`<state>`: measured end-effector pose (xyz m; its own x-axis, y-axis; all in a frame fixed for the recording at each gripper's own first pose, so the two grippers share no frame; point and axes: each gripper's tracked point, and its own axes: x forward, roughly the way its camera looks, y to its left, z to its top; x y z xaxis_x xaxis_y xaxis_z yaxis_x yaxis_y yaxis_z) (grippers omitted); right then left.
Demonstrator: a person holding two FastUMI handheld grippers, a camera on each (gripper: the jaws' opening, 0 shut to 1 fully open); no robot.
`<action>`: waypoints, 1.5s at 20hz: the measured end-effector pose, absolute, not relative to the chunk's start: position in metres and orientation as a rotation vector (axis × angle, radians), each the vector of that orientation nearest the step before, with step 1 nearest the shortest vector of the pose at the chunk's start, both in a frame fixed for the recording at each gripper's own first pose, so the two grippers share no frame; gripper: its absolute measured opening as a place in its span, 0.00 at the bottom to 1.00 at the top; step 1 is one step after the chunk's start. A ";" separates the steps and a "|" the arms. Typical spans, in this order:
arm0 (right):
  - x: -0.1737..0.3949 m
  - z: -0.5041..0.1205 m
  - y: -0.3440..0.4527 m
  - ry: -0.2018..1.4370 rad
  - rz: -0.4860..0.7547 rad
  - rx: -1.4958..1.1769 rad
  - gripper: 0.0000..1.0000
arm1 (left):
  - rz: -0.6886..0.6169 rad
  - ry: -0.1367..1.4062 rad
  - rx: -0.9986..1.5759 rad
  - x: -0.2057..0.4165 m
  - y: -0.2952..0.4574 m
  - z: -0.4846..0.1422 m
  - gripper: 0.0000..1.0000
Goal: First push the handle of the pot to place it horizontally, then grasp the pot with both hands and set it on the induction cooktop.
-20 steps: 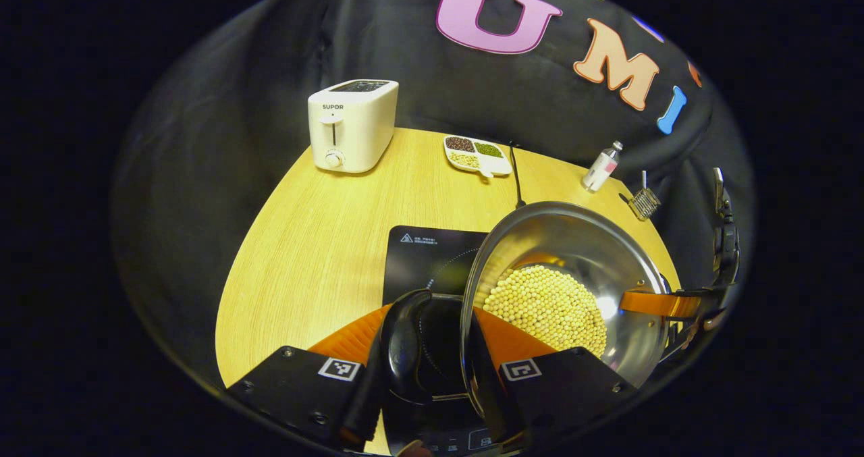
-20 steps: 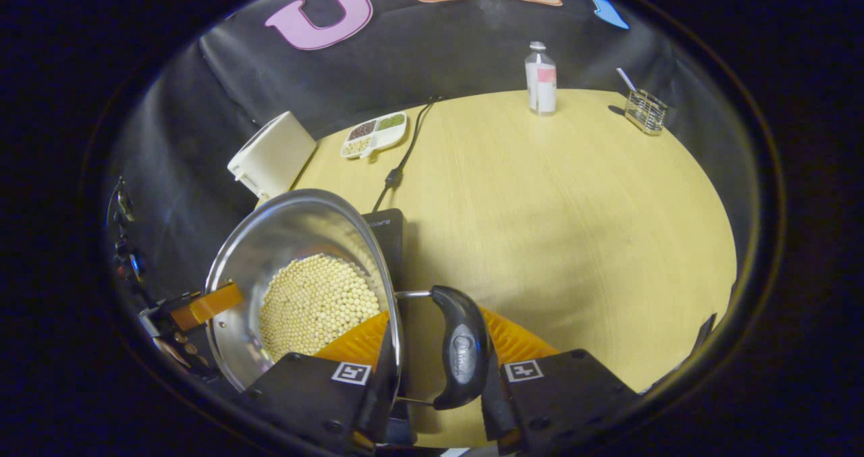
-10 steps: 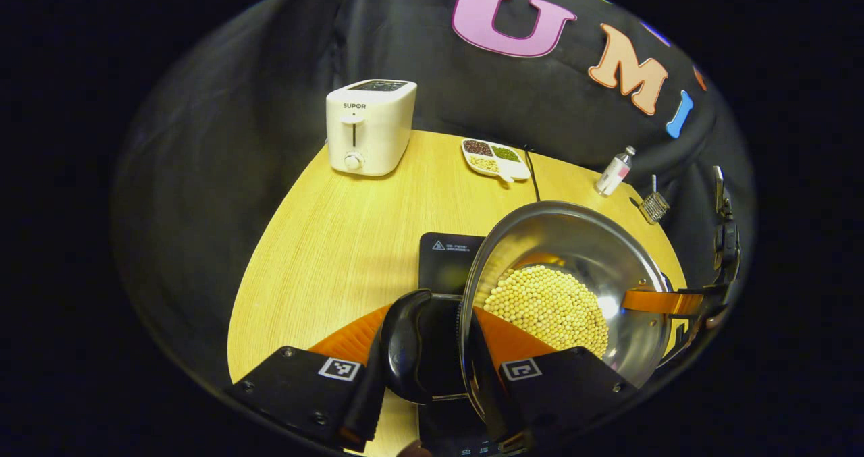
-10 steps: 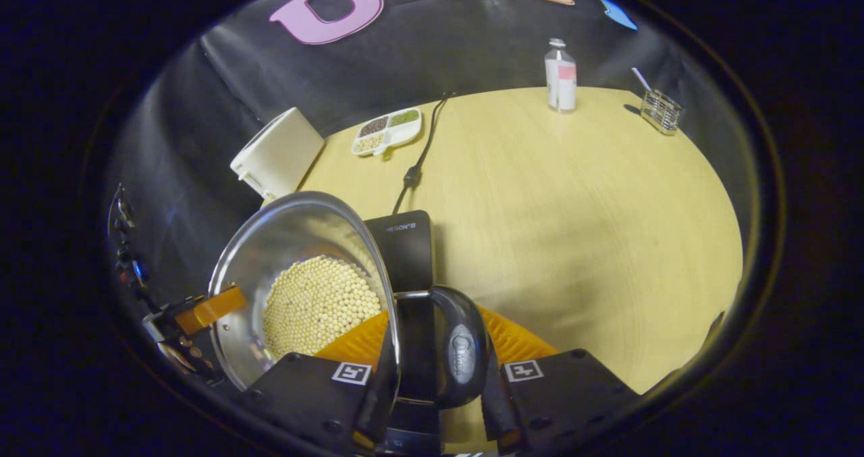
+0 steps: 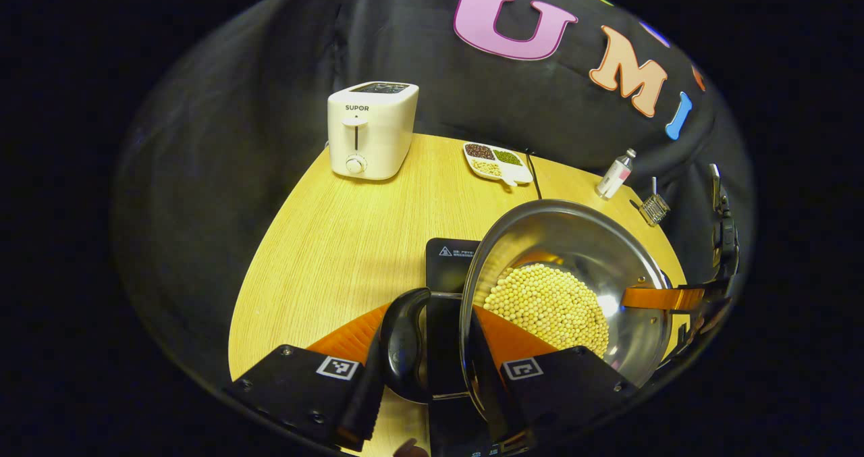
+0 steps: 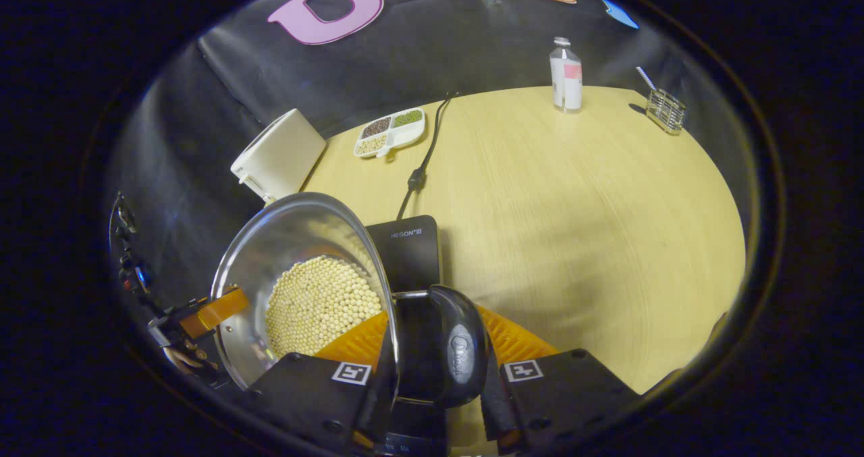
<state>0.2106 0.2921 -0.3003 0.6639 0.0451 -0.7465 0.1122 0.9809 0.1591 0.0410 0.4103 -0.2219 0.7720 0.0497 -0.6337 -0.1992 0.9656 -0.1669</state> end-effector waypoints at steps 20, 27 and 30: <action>0.210 -0.306 0.292 0.858 -0.025 0.193 0.62 | 0.135 0.690 -0.169 0.045 0.411 -0.223 0.79; 0.215 -0.298 0.291 0.833 -0.017 0.193 1.00 | 0.147 0.677 -0.139 0.047 0.415 -0.223 1.00; 0.215 -0.293 0.292 0.815 -0.001 0.193 0.94 | 0.158 0.640 -0.092 0.050 0.422 -0.212 0.98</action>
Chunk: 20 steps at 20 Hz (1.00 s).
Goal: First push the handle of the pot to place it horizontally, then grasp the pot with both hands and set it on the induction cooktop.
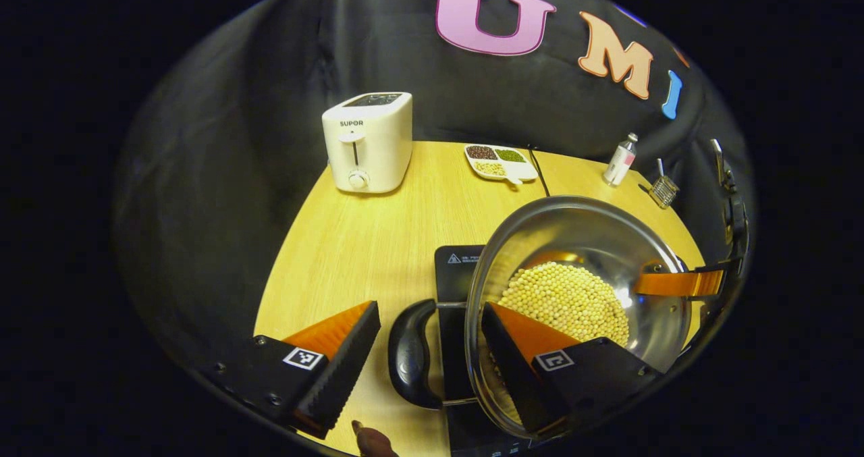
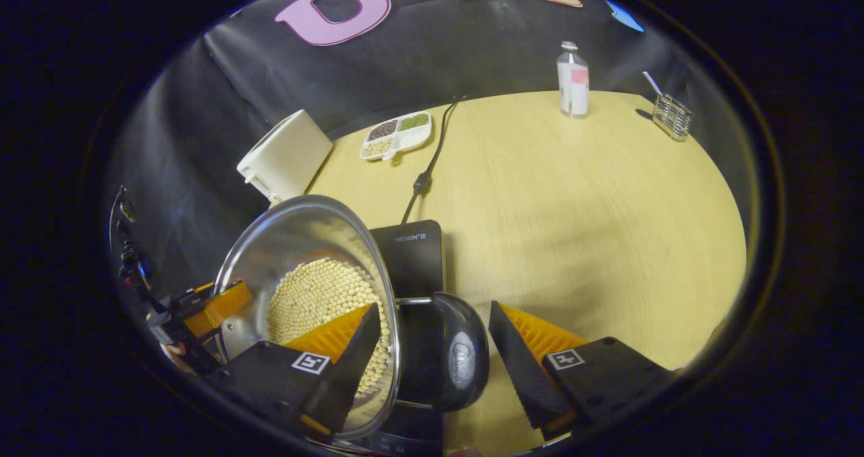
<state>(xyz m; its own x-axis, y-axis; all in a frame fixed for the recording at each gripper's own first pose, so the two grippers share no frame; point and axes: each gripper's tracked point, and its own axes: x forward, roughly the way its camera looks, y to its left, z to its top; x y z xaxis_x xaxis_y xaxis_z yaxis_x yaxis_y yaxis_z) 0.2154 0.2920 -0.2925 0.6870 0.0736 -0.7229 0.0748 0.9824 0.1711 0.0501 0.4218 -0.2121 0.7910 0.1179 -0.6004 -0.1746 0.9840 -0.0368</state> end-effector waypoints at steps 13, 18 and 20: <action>0.233 -0.162 0.280 0.412 0.081 0.197 1.00 | 0.159 0.283 0.148 0.067 0.397 -0.095 0.98; 0.206 -0.090 0.259 0.210 0.149 0.084 0.93 | 0.111 0.100 0.098 0.056 0.336 -0.032 0.98; 0.193 -0.068 0.248 0.145 0.166 0.026 0.93 | 0.094 0.031 0.055 0.049 0.302 -0.009 0.97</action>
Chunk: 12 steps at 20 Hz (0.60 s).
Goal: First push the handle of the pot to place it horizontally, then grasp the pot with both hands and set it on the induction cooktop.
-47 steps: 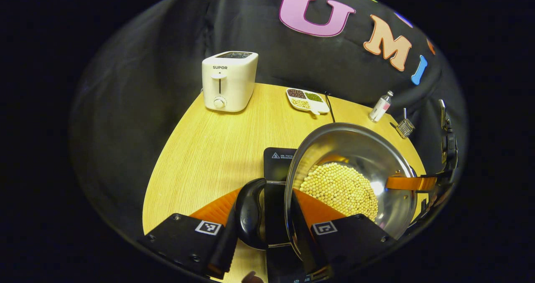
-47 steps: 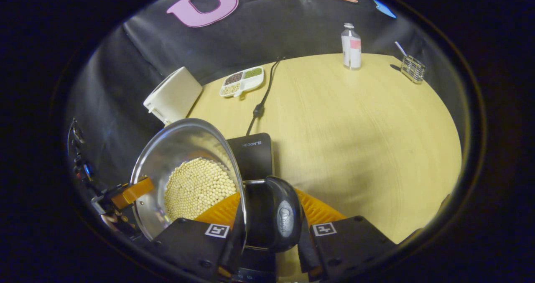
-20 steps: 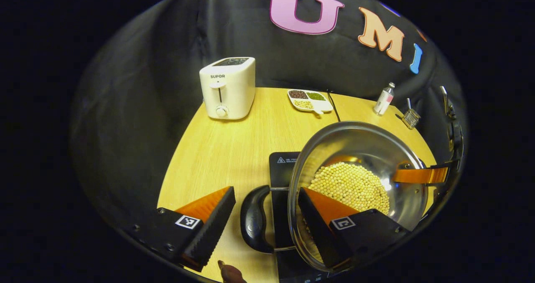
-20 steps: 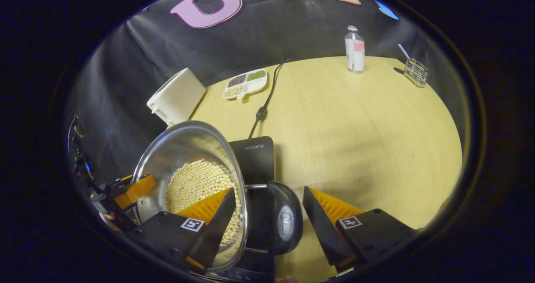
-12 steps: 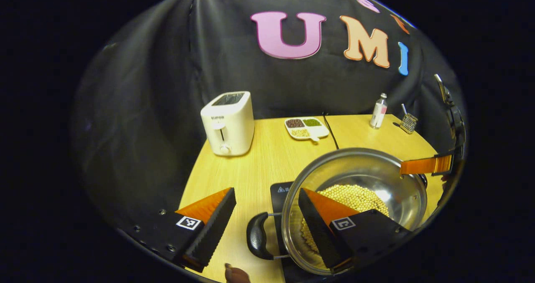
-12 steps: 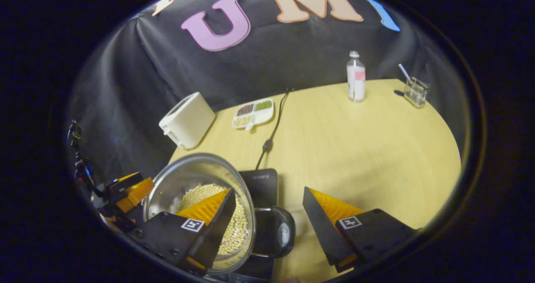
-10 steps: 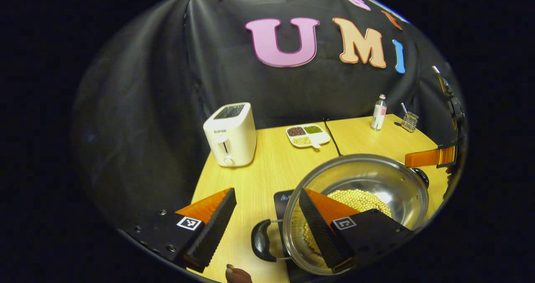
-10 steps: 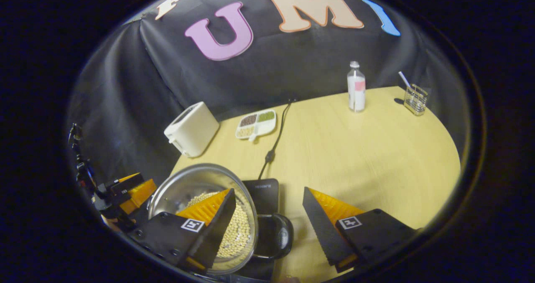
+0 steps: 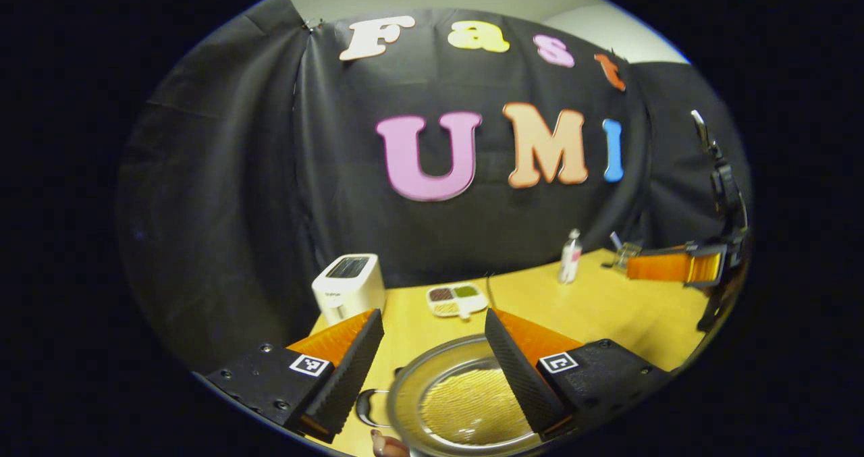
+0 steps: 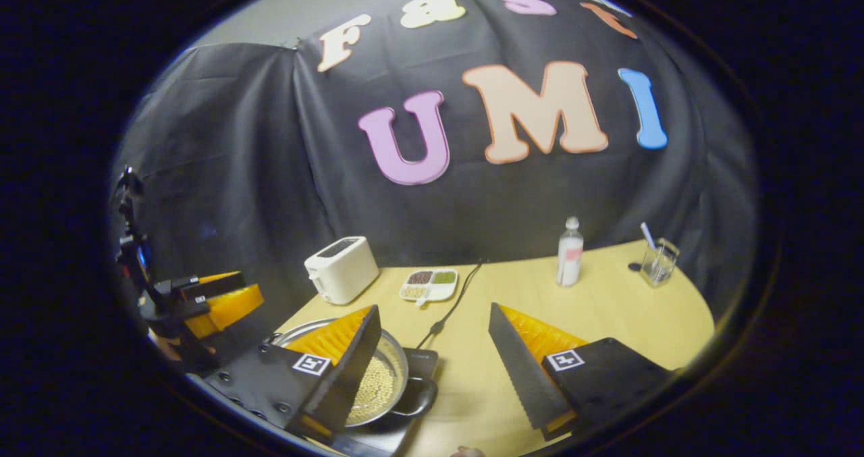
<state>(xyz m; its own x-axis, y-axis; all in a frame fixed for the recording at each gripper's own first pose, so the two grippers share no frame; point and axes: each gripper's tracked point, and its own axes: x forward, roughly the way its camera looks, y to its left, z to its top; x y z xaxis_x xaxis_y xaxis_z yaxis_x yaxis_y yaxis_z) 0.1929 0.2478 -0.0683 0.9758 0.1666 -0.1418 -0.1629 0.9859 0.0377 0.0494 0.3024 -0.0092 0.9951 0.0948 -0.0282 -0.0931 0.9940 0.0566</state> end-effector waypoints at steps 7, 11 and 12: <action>0.148 -0.005 0.166 0.006 0.214 -0.036 0.94 | 0.156 -0.082 0.029 0.029 0.178 0.036 0.97; 0.119 0.007 0.106 -0.011 0.219 0.012 0.94 | 0.160 -0.107 -0.010 0.025 0.102 0.042 0.97; 0.111 0.007 0.095 -0.011 0.227 0.028 0.94 | 0.166 -0.111 -0.020 0.022 0.088 0.042 0.96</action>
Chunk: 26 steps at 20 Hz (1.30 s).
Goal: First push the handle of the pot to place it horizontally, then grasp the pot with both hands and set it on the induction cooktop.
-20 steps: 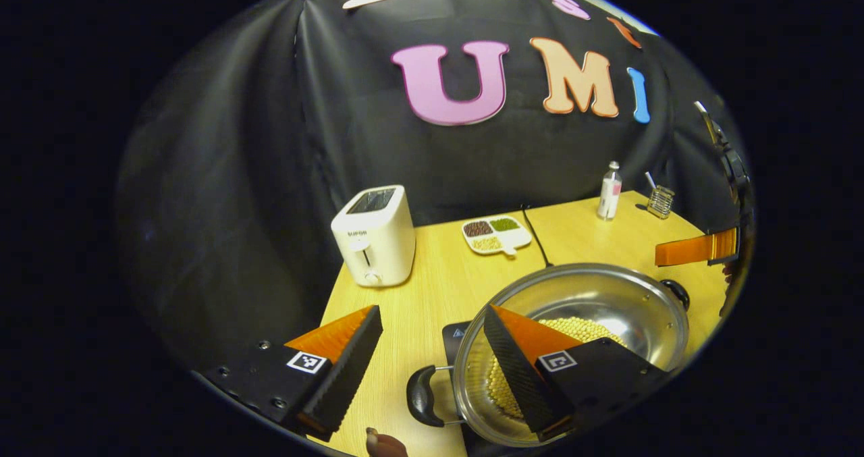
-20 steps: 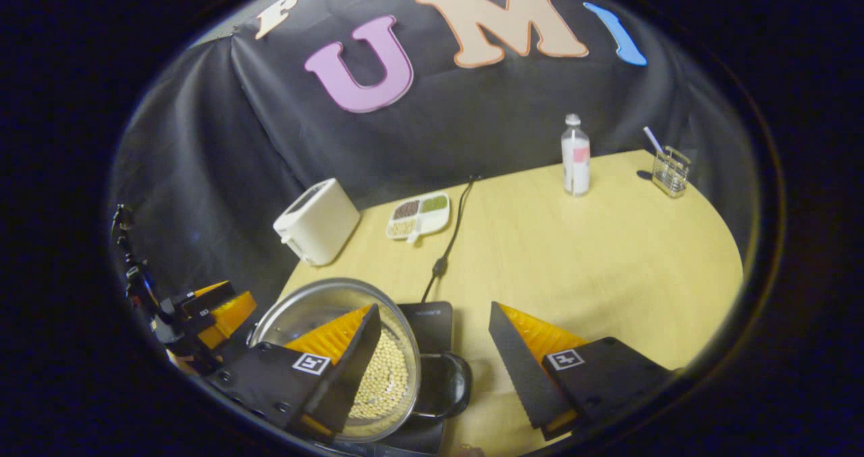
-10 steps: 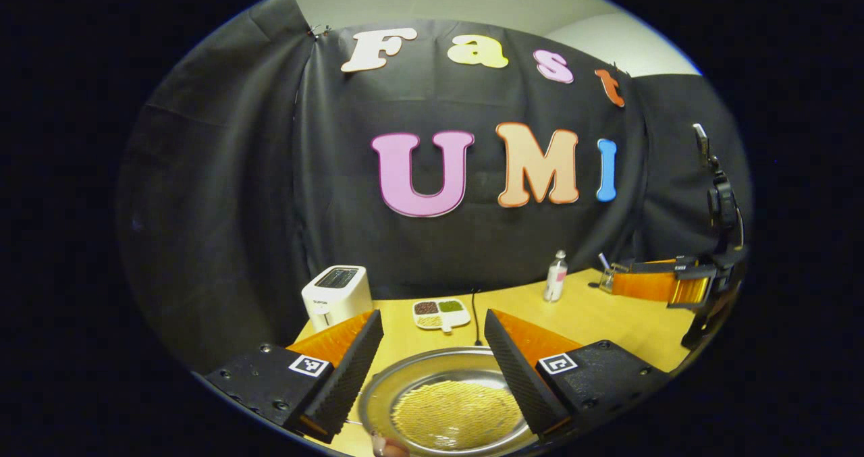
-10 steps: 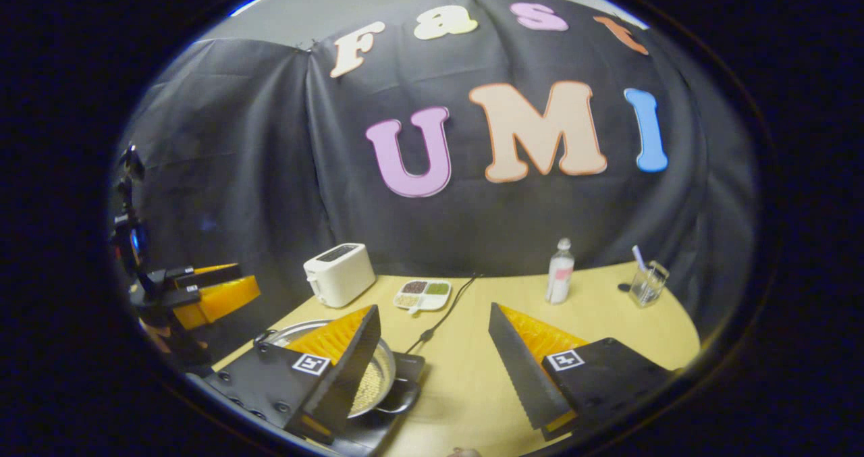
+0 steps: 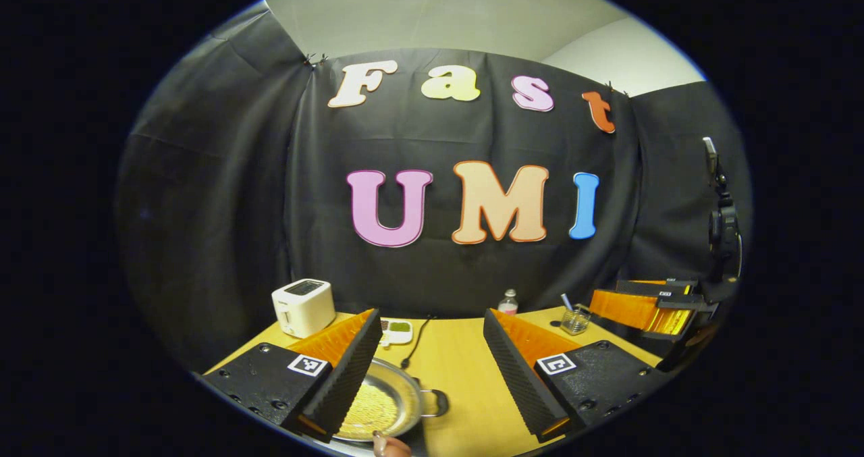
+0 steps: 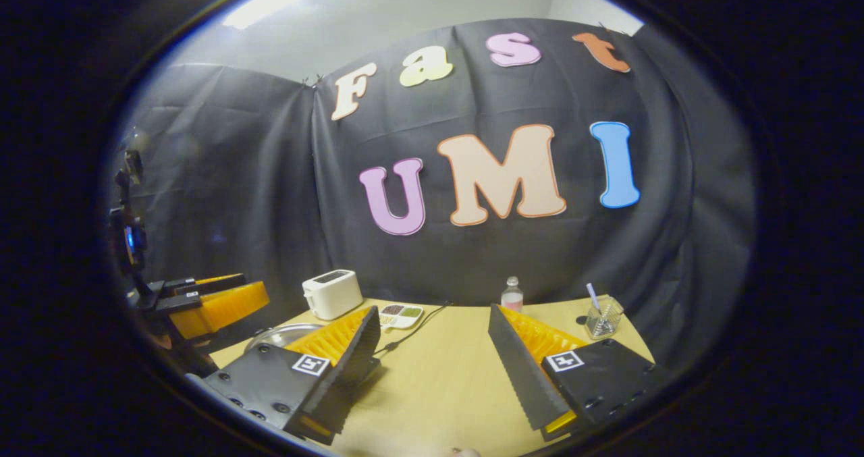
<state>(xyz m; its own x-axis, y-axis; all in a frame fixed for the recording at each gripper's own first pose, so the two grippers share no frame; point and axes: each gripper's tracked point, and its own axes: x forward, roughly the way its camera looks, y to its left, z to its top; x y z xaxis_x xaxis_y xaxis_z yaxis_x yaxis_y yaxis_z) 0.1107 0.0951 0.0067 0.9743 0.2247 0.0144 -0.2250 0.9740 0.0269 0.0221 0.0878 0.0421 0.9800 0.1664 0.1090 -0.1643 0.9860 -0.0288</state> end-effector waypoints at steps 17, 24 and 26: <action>0.048 0.010 0.039 0.010 0.224 0.095 0.94 | 0.108 -0.060 -0.092 0.000 0.001 0.027 0.97; 0.041 0.012 0.034 0.010 0.163 0.068 0.94 | 0.036 -0.041 -0.089 0.009 -0.008 0.024 0.97; 0.041 0.009 0.035 0.019 0.155 0.080 0.94 | 0.026 -0.040 -0.080 0.009 -0.009 0.024 0.97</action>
<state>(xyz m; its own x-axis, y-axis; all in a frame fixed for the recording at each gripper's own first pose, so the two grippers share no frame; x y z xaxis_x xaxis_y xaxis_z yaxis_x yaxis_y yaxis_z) 0.0409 0.0347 0.0085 0.9878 0.1553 -0.0126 -0.1538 0.9848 0.0812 0.0090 -0.0092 0.0238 0.9989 0.0279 0.0387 -0.0247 0.9965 -0.0802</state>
